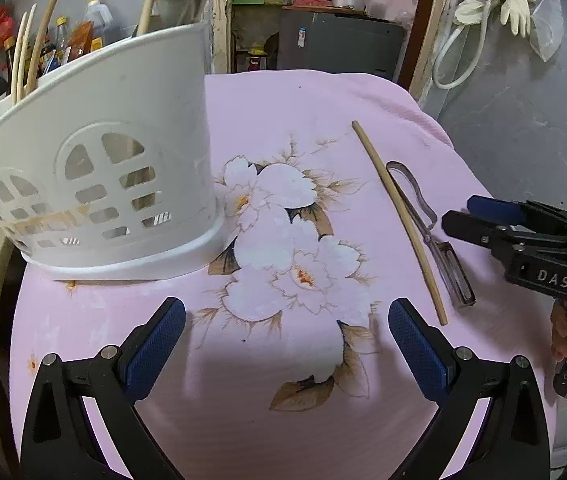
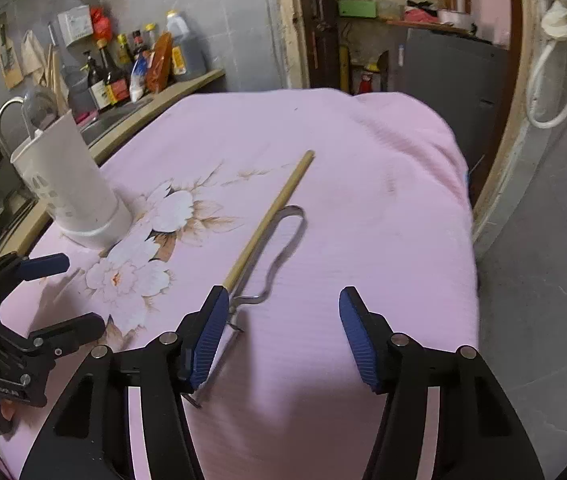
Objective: Organize utensils
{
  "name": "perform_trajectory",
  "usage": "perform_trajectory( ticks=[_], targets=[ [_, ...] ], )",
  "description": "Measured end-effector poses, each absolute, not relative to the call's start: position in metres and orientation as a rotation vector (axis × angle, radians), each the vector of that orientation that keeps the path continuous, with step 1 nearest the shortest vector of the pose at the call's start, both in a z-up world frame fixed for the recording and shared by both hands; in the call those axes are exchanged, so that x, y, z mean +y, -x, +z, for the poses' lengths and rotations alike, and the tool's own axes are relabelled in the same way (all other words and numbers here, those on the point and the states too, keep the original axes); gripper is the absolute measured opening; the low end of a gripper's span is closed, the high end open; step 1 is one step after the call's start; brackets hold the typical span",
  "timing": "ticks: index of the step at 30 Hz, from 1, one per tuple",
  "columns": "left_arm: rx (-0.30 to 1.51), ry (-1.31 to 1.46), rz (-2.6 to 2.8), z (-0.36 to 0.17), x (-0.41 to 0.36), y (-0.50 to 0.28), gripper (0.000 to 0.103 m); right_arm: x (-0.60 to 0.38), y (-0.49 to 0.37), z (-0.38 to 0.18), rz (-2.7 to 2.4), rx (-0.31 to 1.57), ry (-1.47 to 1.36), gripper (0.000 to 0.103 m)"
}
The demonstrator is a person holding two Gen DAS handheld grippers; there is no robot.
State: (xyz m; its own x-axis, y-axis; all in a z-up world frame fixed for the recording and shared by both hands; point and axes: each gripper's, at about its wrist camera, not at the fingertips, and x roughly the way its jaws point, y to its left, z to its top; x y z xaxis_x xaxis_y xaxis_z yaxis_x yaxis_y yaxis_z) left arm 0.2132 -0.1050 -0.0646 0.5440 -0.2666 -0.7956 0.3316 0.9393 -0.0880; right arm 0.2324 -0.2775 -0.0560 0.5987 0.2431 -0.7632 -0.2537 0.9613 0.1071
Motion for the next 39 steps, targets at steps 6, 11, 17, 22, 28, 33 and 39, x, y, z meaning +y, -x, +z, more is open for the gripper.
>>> perform_trajectory(
  ticks=[6, 11, 17, 22, 28, 33, 39],
  targets=[
    [0.944, -0.065, -0.352, -0.068, -0.102, -0.214, 0.1, -0.261, -0.242, -0.064, 0.281, 0.926, 0.087, 0.053],
    [0.953, -0.062, -0.359, -0.068, -0.103, -0.213, 0.1, -0.253, -0.25, -0.064, 0.251, 0.946, 0.16, 0.05],
    [0.952, -0.065, -0.373, -0.066, -0.105, -0.212, 0.099, -0.255, -0.261, -0.066, 0.264, 0.962, 0.148, 0.041],
    [0.948, -0.049, -0.389, -0.064, -0.11, -0.213, 0.099, -0.255, -0.266, -0.066, 0.293, 0.972, 0.132, 0.03],
    [0.951, -0.023, -0.426, -0.063, -0.114, -0.215, 0.091, -0.259, -0.253, -0.062, 0.281, 0.956, 0.187, 0.019],
    [0.949, -0.019, -0.457, -0.061, -0.122, -0.219, 0.08, -0.278, -0.243, -0.061, 0.274, 0.955, 0.155, 0.018],
    [0.94, -0.009, -0.494, -0.056, -0.136, -0.228, 0.069, -0.299, -0.23, -0.059, 0.256, 0.952, 0.14, 0.016]
  ],
)
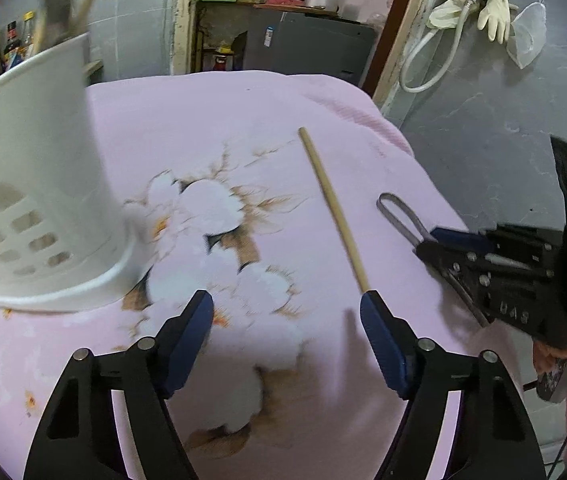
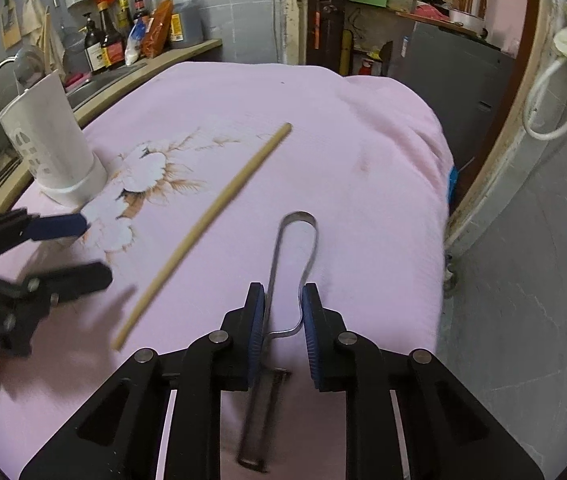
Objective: Organize utensils
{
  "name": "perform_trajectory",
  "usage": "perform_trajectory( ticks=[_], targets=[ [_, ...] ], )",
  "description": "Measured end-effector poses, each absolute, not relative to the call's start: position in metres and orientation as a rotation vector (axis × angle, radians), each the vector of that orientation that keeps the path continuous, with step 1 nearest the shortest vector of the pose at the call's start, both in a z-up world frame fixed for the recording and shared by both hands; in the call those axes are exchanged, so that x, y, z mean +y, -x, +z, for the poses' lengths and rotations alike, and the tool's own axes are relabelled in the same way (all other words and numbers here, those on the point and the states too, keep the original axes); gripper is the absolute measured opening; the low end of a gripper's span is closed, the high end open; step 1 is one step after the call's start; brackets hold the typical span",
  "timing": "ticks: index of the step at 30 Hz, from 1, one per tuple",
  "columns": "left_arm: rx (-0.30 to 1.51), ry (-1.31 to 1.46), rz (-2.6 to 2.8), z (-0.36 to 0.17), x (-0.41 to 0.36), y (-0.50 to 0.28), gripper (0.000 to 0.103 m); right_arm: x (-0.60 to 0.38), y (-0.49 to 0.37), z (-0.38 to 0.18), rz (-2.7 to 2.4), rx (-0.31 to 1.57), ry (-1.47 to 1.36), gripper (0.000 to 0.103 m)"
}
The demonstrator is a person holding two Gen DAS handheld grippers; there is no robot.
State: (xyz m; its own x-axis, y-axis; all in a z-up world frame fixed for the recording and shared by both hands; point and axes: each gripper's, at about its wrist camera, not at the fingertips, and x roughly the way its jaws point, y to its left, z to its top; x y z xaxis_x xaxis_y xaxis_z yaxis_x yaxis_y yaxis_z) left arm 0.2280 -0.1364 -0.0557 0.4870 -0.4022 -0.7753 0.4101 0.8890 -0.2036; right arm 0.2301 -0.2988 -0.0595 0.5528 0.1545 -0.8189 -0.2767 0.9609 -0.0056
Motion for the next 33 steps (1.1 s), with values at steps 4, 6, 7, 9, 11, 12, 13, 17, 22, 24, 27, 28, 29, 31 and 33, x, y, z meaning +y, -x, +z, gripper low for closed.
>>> perform_trajectory(
  ticks=[4, 6, 7, 9, 11, 12, 13, 17, 22, 24, 27, 28, 29, 31, 33],
  targets=[
    [0.945, -0.006, -0.512, -0.056, -0.154, -0.243, 0.06, -0.308, -0.227, -0.059, 0.245, 0.946, 0.118, 0.016],
    [0.955, -0.015, -0.517, -0.058, -0.164, -0.252, 0.054, -0.31, -0.227, -0.059, 0.243, 0.944, 0.112, 0.016],
    [0.961, -0.015, -0.518, -0.059, -0.168, -0.259, 0.051, -0.31, -0.228, -0.059, 0.243, 0.943, 0.113, 0.016],
    [0.977, -0.017, -0.516, -0.062, -0.175, -0.27, 0.048, -0.31, -0.227, -0.059, 0.244, 0.942, 0.118, 0.016],
    [0.996, -0.017, -0.512, -0.064, -0.18, -0.282, 0.046, -0.312, -0.229, -0.06, 0.246, 0.943, 0.119, 0.016],
    [1.0, -0.019, -0.51, -0.065, -0.183, -0.287, 0.044, -0.311, -0.229, -0.06, 0.246, 0.943, 0.117, 0.016],
    [1.0, -0.024, -0.504, -0.064, -0.185, -0.293, 0.041, -0.311, -0.229, -0.06, 0.247, 0.943, 0.115, 0.016],
    [1.006, -0.022, -0.488, -0.064, -0.192, -0.308, 0.034, -0.314, -0.231, -0.061, 0.246, 0.94, 0.101, 0.016],
    [1.016, -0.015, -0.476, -0.065, -0.196, -0.324, 0.017, -0.317, -0.239, -0.063, 0.245, 0.942, 0.078, 0.016],
    [1.027, -0.006, -0.482, -0.065, -0.196, -0.326, 0.011, -0.316, -0.243, -0.064, 0.245, 0.948, 0.075, 0.016],
    [1.052, 0.014, -0.488, -0.065, -0.194, -0.326, 0.005, -0.315, -0.253, -0.065, 0.248, 0.961, 0.066, 0.017],
    [1.06, 0.024, -0.488, -0.065, -0.192, -0.325, 0.005, -0.314, -0.257, -0.066, 0.25, 0.965, 0.064, 0.018],
    [1.072, 0.034, -0.49, -0.065, -0.188, -0.323, 0.005, -0.313, -0.258, -0.066, 0.25, 0.967, 0.065, 0.018],
    [1.089, 0.046, -0.491, -0.064, -0.182, -0.319, 0.005, -0.311, -0.262, -0.066, 0.253, 0.974, 0.071, 0.02],
    [1.101, 0.047, -0.496, -0.063, -0.176, -0.311, 0.005, -0.31, -0.266, -0.065, 0.258, 0.979, 0.072, 0.023]
  ],
)
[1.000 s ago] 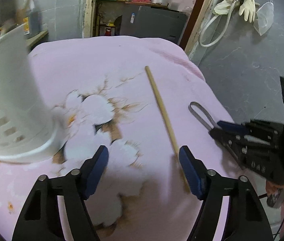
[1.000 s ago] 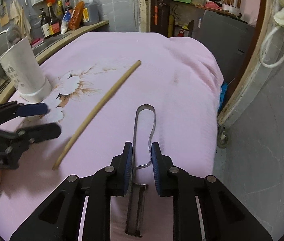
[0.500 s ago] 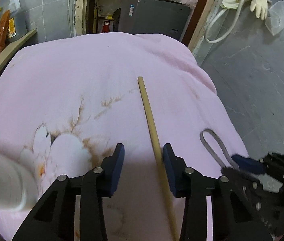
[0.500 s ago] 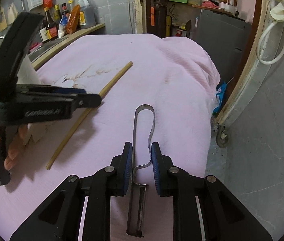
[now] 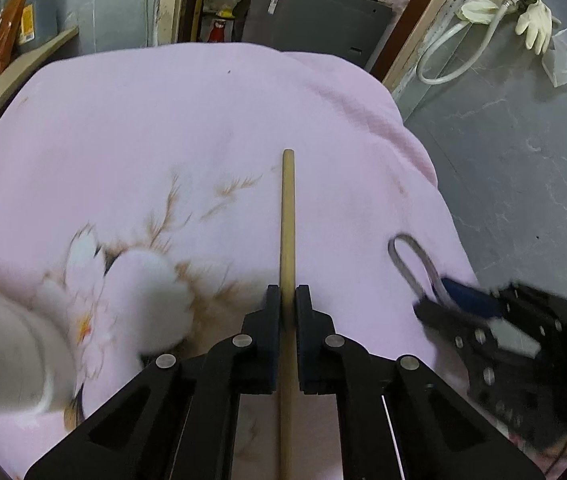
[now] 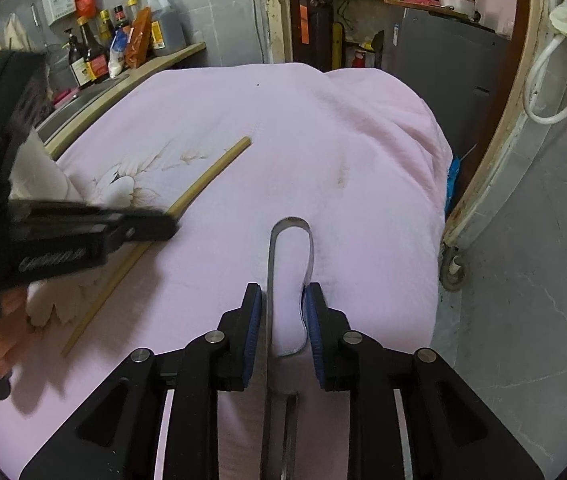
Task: Organize utensils
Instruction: 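Grasp the chopstick with the left tool while the right tool lifts the tongs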
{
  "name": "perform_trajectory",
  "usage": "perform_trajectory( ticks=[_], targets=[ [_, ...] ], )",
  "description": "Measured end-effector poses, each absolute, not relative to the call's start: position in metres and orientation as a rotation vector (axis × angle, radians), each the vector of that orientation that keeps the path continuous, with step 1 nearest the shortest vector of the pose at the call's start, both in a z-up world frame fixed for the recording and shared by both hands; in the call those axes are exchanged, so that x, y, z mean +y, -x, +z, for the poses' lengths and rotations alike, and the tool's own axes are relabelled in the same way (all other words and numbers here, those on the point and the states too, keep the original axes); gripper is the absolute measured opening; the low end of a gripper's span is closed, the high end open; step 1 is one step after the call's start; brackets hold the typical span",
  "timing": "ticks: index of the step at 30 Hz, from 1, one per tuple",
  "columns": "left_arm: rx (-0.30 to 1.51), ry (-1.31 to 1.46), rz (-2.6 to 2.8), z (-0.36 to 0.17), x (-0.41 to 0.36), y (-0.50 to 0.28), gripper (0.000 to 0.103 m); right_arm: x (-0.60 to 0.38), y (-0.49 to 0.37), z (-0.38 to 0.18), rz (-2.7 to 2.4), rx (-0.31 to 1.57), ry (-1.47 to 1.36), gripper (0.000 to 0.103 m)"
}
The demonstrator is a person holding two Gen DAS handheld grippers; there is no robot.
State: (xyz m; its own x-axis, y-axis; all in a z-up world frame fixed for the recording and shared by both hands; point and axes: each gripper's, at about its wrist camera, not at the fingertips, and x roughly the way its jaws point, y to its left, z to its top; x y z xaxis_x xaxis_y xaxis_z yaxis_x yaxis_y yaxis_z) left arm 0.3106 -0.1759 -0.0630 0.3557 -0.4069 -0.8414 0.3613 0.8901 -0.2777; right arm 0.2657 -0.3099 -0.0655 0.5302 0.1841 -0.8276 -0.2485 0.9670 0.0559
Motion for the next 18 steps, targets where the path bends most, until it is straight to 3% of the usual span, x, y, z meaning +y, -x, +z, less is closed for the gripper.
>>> perform_trajectory(
  ticks=[11, 14, 18],
  targets=[
    [1.12, -0.018, -0.512, -0.06, -0.16, -0.274, 0.005, -0.298, -0.285, -0.067, 0.225, 1.028, 0.113, 0.028],
    [1.112, 0.004, -0.517, -0.059, -0.153, -0.268, 0.005, -0.297, -0.282, -0.066, 0.197, 1.02, 0.121, 0.02],
    [1.078, 0.065, -0.532, -0.058, -0.142, -0.259, 0.005, -0.304, -0.269, -0.063, 0.196, 0.978, 0.058, 0.02]
  ],
)
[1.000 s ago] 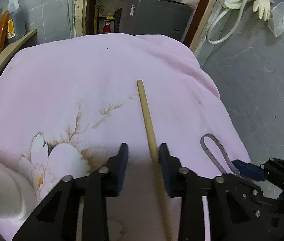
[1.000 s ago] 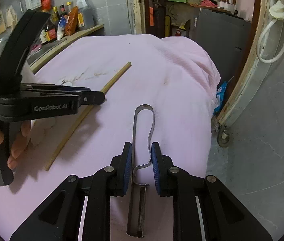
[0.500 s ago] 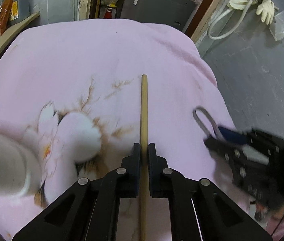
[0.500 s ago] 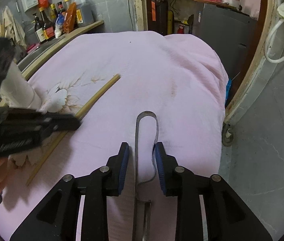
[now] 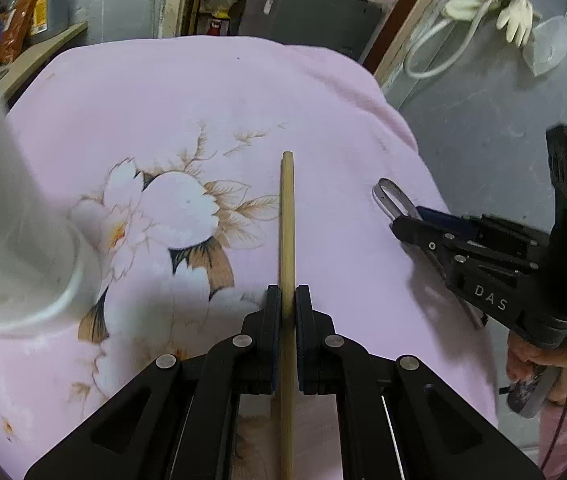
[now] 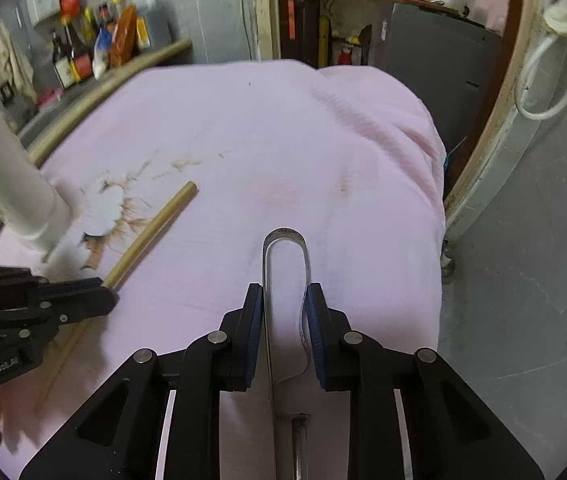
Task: Organize utensils
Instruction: 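Grasp the chopstick with the left tool while the right tool lifts the tongs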
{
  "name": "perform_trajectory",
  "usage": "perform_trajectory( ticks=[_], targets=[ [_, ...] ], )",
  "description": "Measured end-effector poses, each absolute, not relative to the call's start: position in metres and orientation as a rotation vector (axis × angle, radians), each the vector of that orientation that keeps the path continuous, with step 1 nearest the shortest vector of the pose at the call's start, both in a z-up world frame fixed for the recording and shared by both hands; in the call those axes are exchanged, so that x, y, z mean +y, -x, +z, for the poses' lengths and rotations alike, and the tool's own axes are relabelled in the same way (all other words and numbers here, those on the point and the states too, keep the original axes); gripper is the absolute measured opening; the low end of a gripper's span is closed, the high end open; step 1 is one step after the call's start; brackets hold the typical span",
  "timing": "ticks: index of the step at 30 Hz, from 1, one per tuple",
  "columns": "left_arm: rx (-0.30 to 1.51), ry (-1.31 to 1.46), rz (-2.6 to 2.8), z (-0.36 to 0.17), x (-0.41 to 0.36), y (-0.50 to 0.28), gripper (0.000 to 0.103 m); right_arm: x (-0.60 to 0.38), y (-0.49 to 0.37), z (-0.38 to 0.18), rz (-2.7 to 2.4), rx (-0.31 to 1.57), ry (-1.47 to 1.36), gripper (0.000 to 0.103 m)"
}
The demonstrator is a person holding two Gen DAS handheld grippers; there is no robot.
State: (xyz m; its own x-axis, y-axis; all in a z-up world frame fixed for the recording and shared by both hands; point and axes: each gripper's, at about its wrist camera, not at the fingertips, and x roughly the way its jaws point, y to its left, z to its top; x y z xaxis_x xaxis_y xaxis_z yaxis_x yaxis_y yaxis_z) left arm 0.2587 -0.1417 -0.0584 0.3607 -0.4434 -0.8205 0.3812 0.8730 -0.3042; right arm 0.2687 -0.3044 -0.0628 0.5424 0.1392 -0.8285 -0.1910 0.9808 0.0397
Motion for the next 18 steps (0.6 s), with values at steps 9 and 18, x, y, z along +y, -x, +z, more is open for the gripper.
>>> perform_trajectory(
  ticks=[9, 18],
  targets=[
    [0.834, 0.115, -0.62, -0.026, -0.123, -0.216, 0.005, -0.29, -0.198, -0.041, 0.178, 0.677, 0.057, 0.02],
    [0.462, 0.157, -0.55, 0.026, -0.101, -0.172, 0.005, -0.273, -0.154, 0.002, 0.162, 0.313, 0.033, 0.019]
  ],
)
